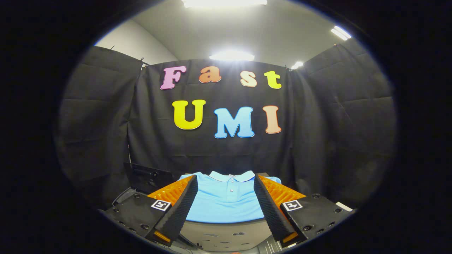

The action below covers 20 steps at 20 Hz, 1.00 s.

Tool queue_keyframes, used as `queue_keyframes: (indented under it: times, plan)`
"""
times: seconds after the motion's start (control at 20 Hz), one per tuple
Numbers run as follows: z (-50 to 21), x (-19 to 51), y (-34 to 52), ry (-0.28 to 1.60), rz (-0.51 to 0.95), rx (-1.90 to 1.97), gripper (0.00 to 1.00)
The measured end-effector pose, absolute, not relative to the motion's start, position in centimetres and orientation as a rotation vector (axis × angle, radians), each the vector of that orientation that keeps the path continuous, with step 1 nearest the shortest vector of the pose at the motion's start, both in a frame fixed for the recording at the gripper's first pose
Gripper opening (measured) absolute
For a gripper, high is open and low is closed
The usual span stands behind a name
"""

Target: Put the clothes into the washing machine and then close the washing machine lid.

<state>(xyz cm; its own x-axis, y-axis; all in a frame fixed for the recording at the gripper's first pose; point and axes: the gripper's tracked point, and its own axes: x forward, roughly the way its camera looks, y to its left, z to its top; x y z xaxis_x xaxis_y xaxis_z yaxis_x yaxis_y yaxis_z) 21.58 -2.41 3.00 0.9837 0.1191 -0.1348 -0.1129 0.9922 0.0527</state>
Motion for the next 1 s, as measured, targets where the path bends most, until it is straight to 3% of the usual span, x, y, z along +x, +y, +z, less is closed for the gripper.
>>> queue_keyframes:
  times: [1.0]
  plan:
    - [-2.0, 32.9, -1.7, 0.414, 0.231, 0.065, 0.99]
